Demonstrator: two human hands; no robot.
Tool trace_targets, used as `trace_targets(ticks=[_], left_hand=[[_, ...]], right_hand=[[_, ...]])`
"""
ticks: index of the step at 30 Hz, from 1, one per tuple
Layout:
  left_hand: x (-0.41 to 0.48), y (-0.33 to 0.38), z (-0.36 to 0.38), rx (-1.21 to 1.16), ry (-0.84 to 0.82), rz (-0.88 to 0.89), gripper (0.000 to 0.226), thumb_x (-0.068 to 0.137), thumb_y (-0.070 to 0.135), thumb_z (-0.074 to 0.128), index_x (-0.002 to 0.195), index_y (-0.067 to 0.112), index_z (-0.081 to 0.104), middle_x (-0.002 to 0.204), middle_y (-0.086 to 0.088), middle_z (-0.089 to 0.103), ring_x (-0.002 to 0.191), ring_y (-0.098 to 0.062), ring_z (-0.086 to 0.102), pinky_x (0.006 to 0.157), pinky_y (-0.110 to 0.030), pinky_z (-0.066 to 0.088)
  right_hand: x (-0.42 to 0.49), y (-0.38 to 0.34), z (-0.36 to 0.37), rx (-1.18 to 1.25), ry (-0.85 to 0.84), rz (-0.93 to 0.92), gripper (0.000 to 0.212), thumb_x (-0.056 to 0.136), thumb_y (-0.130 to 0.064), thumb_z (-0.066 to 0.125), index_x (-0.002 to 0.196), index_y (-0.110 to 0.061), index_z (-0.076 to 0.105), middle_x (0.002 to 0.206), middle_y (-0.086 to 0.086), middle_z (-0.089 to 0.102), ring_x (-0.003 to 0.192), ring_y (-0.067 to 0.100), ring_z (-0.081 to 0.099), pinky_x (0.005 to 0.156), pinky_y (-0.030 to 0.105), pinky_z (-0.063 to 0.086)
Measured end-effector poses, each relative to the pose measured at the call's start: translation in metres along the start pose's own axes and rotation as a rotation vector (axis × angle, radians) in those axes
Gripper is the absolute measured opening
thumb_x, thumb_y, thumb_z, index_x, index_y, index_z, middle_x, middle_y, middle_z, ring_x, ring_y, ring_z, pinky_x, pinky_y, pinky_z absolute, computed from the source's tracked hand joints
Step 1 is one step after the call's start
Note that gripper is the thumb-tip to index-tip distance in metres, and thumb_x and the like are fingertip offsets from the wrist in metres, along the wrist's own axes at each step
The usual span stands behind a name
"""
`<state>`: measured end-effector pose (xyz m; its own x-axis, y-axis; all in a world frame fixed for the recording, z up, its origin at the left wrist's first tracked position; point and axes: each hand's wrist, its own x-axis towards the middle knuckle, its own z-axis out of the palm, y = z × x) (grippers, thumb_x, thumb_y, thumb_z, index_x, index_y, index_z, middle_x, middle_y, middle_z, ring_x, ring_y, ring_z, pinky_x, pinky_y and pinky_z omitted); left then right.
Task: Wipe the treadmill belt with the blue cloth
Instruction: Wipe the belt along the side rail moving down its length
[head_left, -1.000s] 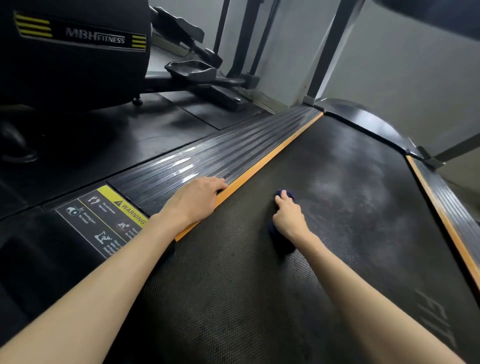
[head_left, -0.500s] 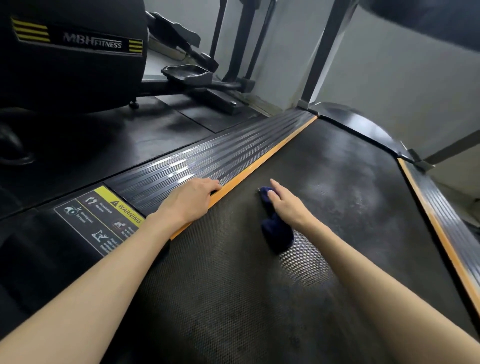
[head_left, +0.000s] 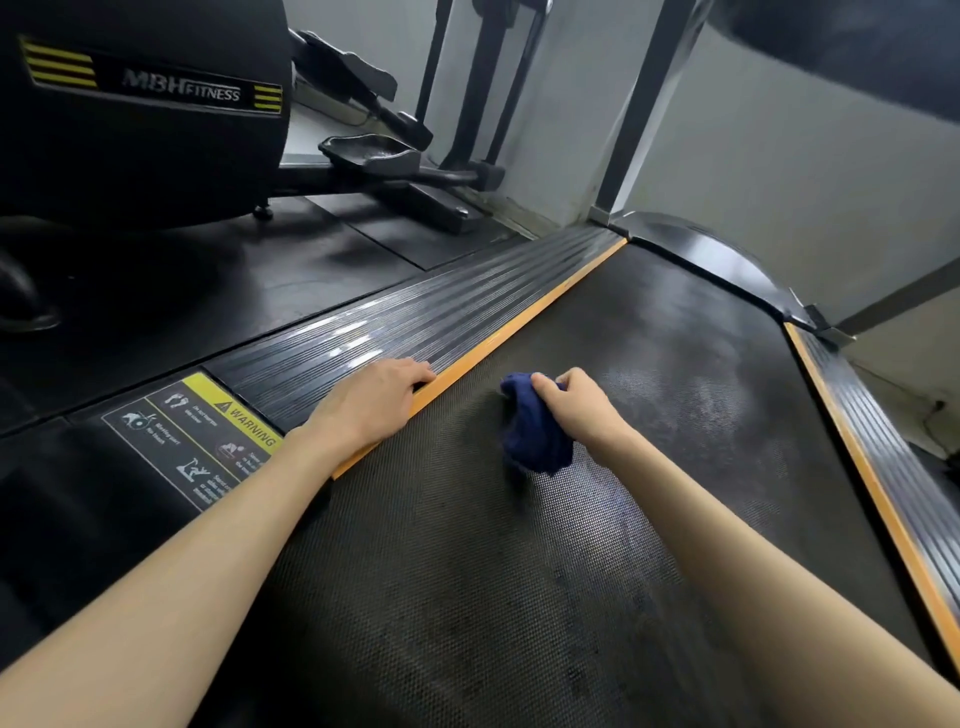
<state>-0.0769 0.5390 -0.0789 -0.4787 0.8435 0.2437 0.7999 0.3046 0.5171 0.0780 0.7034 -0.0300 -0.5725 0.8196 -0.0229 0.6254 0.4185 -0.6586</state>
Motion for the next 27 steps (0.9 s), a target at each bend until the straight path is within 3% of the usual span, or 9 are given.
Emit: trace_targets(ticks=[2, 4, 7, 9, 15, 18, 20, 25, 27], left_hand=[[0.0, 0.001, -0.001, 0.0, 0.005, -0.009, 0.037, 0.097, 0.013, 0.034, 0.128, 0.021, 0.053, 0.133, 0.005, 0.054, 0.121, -0.015, 0.049, 0.097, -0.034, 0.041], [-0.001, 0.001, -0.001, -0.006, 0.007, -0.011, 0.037, 0.098, 0.014, 0.034, 0.128, 0.022, 0.053, 0.133, 0.006, 0.054, 0.121, -0.015, 0.049, 0.096, -0.034, 0.042], [-0.001, 0.001, -0.001, -0.004, 0.004, -0.005, 0.037, 0.097, 0.013, 0.034, 0.128, 0.021, 0.053, 0.133, 0.005, 0.053, 0.122, -0.015, 0.049, 0.098, -0.033, 0.041], [0.0, 0.001, -0.001, -0.009, 0.01, -0.003, 0.037, 0.097, 0.012, 0.035, 0.128, 0.021, 0.054, 0.133, 0.005, 0.054, 0.122, -0.015, 0.048, 0.099, -0.032, 0.04], [0.0, 0.0, 0.0, -0.019, 0.017, 0.008, 0.036, 0.097, 0.012, 0.036, 0.126, 0.021, 0.055, 0.13, 0.004, 0.056, 0.12, -0.015, 0.049, 0.097, -0.035, 0.043], [0.001, -0.002, 0.001, -0.013, 0.016, 0.012, 0.037, 0.097, 0.012, 0.035, 0.127, 0.021, 0.054, 0.131, 0.005, 0.055, 0.12, -0.015, 0.049, 0.098, -0.034, 0.043], [0.002, -0.002, 0.001, -0.013, 0.011, 0.011, 0.037, 0.097, 0.012, 0.035, 0.128, 0.021, 0.054, 0.131, 0.005, 0.055, 0.121, -0.015, 0.049, 0.098, -0.034, 0.042], [0.001, 0.0, 0.0, -0.019, 0.009, -0.004, 0.036, 0.097, 0.012, 0.036, 0.126, 0.021, 0.055, 0.131, 0.005, 0.055, 0.12, -0.016, 0.049, 0.098, -0.033, 0.041], [0.004, 0.002, 0.001, -0.046, 0.004, -0.048, 0.036, 0.095, 0.01, 0.039, 0.124, 0.019, 0.057, 0.13, 0.002, 0.057, 0.12, -0.018, 0.05, 0.101, -0.036, 0.042]], right_hand=[[0.003, -0.001, -0.004, 0.18, 0.021, -0.004, 0.024, 0.094, -0.033, 0.053, 0.08, -0.019, 0.039, 0.075, -0.001, 0.046, 0.064, 0.012, 0.044, 0.046, 0.022, 0.035], [0.002, 0.002, -0.009, 0.173, -0.039, 0.016, 0.029, 0.094, -0.026, 0.055, 0.073, -0.018, 0.036, 0.067, 0.0, 0.042, 0.057, 0.012, 0.039, 0.039, 0.019, 0.033], [-0.003, 0.012, -0.019, -0.365, -0.111, -0.003, 0.032, 0.089, -0.028, 0.059, 0.067, -0.018, 0.037, 0.073, 0.0, 0.048, 0.073, 0.019, 0.046, 0.053, 0.025, 0.034], [-0.008, 0.02, -0.021, -0.469, -0.072, -0.001, 0.025, 0.088, -0.031, 0.058, 0.075, -0.017, 0.042, 0.092, 0.005, 0.055, 0.086, 0.022, 0.049, 0.067, 0.027, 0.035], [-0.022, 0.036, -0.015, -0.135, 0.134, -0.064, 0.018, 0.096, -0.021, 0.049, 0.097, -0.01, 0.034, 0.1, 0.016, 0.057, 0.087, 0.029, 0.052, 0.074, 0.032, 0.038], [-0.016, 0.037, -0.018, -0.106, 0.142, -0.009, 0.019, 0.097, -0.022, 0.047, 0.1, -0.008, 0.034, 0.106, 0.017, 0.054, 0.1, 0.033, 0.052, 0.082, 0.034, 0.038], [-0.011, 0.031, -0.022, -0.075, 0.125, -0.013, 0.02, 0.097, -0.024, 0.047, 0.101, -0.007, 0.037, 0.101, 0.012, 0.051, 0.099, 0.027, 0.05, 0.08, 0.029, 0.035], [0.001, 0.009, -0.029, 0.176, 0.064, -0.054, 0.031, 0.093, -0.031, 0.052, 0.067, -0.018, 0.04, 0.067, 0.0, 0.044, 0.064, 0.014, 0.045, 0.057, 0.026, 0.035], [0.002, 0.007, -0.031, 0.298, 0.018, -0.049, 0.017, 0.091, -0.033, 0.055, 0.092, -0.016, 0.057, 0.09, 0.003, 0.058, 0.085, 0.018, 0.059, 0.073, 0.028, 0.046]])
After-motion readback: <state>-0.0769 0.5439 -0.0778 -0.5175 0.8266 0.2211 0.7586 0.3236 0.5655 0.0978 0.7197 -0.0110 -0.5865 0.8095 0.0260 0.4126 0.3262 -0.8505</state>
